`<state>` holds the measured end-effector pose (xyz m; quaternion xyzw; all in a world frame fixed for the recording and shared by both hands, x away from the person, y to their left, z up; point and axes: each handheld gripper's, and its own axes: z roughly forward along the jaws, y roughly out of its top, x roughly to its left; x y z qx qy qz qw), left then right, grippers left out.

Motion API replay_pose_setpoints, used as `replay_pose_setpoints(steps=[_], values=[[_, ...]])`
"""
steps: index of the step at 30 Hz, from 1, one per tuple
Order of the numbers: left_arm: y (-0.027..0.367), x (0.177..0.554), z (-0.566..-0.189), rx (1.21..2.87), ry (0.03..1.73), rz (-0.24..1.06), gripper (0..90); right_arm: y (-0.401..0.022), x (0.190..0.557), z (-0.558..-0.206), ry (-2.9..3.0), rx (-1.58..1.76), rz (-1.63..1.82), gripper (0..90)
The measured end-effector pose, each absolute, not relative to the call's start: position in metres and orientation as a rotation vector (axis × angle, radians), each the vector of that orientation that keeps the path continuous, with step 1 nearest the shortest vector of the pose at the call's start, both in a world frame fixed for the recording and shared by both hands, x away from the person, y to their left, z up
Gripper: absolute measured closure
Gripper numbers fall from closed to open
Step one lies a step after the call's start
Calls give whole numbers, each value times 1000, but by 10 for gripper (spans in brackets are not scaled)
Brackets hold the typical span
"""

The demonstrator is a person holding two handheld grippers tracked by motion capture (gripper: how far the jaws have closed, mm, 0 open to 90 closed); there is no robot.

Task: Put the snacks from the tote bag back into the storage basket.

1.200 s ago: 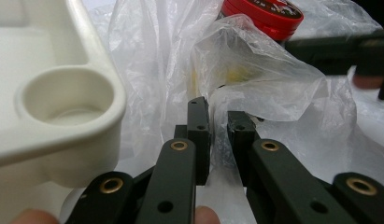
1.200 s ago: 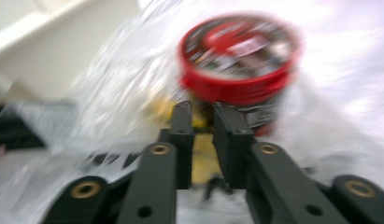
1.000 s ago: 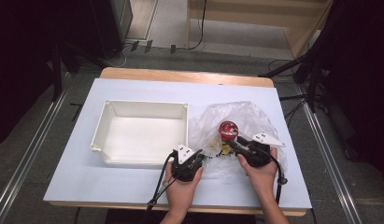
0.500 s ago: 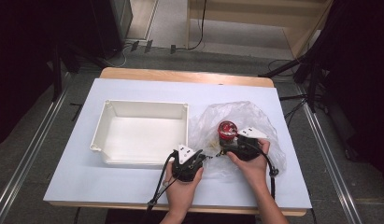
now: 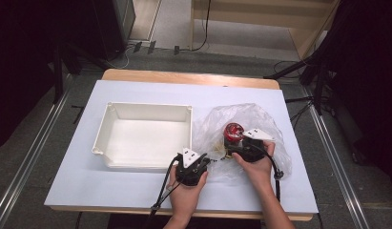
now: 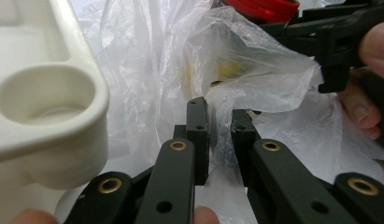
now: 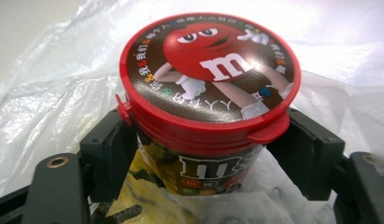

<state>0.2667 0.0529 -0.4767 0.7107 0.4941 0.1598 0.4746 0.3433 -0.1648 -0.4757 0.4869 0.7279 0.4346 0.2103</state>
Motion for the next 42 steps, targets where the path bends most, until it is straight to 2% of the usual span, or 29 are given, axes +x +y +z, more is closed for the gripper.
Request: replay_pose_setpoints(steps=[3, 4, 5, 8, 11, 16, 20, 23, 28, 35, 42], values=[[53, 267, -477, 1740, 1209, 390, 828, -168, 340, -468, 2032, 1339, 1227, 289], [53, 267, -477, 1741, 1207, 390, 822, -169, 338, -464, 2026, 1322, 1233, 407], [53, 268, -477, 1742, 1203, 390, 814, -172, 334, -457, 1988, 1298, 1280, 746], [52, 268, -477, 1747, 1209, 389, 795, -183, 330, -436, 1918, 1350, 1353, 725], [52, 268, -477, 1754, 1205, 387, 789, -186, 332, -435, 1969, 1351, 1338, 585], [51, 268, -477, 1761, 1207, 398, 827, -188, 335, -442, 2001, 1354, 1373, 504], [51, 268, -477, 1765, 1213, 403, 873, -187, 334, -444, 2020, 1336, 1368, 345], [51, 268, -477, 1765, 1210, 398, 876, -180, 335, -448, 2050, 1339, 1319, 260], [50, 268, -477, 1778, 1204, 400, 886, -166, 345, -462, 2062, 1381, 1238, 215], [50, 269, -477, 1792, 1211, 385, 900, -154, 358, -472, 2011, 1455, 1242, 198], [50, 269, -477, 1787, 1212, 382, 900, -151, 357, -466, 1993, 1393, 1212, 262]])
